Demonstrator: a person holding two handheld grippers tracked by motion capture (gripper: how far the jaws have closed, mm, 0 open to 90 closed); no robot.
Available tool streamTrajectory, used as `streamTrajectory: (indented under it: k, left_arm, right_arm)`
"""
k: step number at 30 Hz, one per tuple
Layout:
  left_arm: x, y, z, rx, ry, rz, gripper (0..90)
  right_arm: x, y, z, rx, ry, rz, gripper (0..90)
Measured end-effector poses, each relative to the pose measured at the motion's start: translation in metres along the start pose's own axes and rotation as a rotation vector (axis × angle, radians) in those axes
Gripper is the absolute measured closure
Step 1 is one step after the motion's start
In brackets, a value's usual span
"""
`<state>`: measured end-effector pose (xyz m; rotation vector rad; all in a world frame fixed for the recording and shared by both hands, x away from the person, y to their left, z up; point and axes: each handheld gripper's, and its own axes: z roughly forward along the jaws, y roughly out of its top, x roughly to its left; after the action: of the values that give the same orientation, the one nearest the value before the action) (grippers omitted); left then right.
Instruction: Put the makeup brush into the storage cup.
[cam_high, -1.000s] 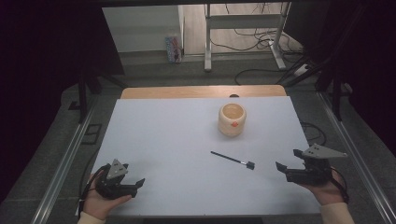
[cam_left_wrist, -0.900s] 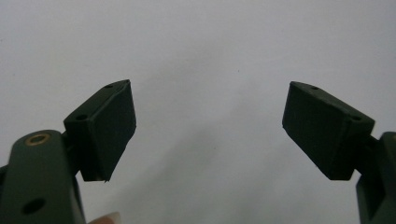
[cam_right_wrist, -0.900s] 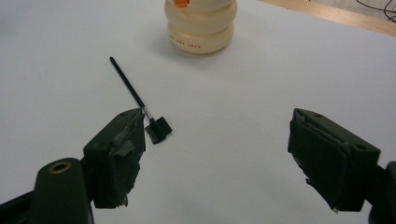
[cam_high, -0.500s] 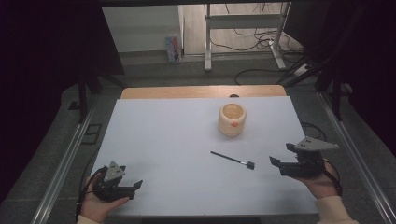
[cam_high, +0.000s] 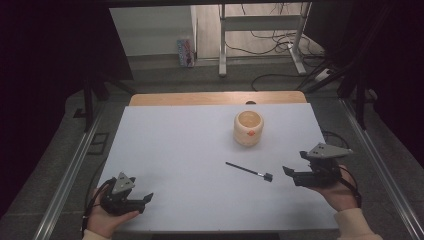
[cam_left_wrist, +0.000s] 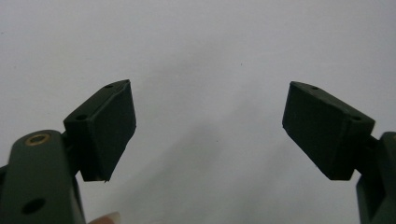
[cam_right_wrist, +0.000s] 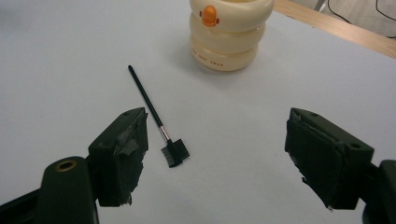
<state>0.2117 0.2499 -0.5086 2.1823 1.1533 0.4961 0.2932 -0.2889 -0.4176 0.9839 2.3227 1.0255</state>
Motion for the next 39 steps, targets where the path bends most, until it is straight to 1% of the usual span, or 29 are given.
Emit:
streamTrajectory:
  k: [6,7,9,10,11,15,27,28,36,39]
  left_arm:
    - [0.000,0.000,0.000,0.001,0.001,0.000,18.1]
    - [0.000,0.000,0.000,0.001,0.001,0.000,18.2]
    - [-0.001,0.000,0.000,0.002,0.001,0.004,18.1]
    - [-0.001,0.000,0.000,0.002,0.001,0.004,18.1]
    - [-0.001,0.000,-0.001,-0.001,0.001,0.003,18.1]
    - [-0.001,-0.001,-0.001,0.001,-0.001,0.005,18.1]
    - [-0.002,0.000,0.000,0.001,-0.004,0.006,18.0]
    - [-0.001,0.000,0.000,0.007,-0.004,0.010,18.1]
    - [-0.001,-0.001,0.000,0.004,-0.004,0.005,18.0]
    - [-0.001,-0.001,0.000,0.004,-0.004,0.004,18.0]
  right_arm:
    - [0.005,0.008,0.008,0.028,0.015,-0.028,21.6]
    - [0.007,0.015,0.012,0.039,0.016,-0.042,21.5]
    - [0.010,0.021,0.015,0.038,0.024,-0.052,21.4]
    - [0.010,0.021,0.015,0.038,0.024,-0.052,21.4]
    - [0.013,0.029,0.019,0.038,0.032,-0.064,21.2]
    - [0.017,0.037,0.024,0.047,0.047,-0.084,20.8]
    - [0.023,0.044,0.036,0.086,0.067,-0.108,20.4]
    - [0.023,0.045,0.037,0.086,0.070,-0.112,20.3]
    - [0.026,0.050,0.044,0.106,0.085,-0.116,20.1]
    - [0.028,0.052,0.047,0.113,0.092,-0.126,20.0]
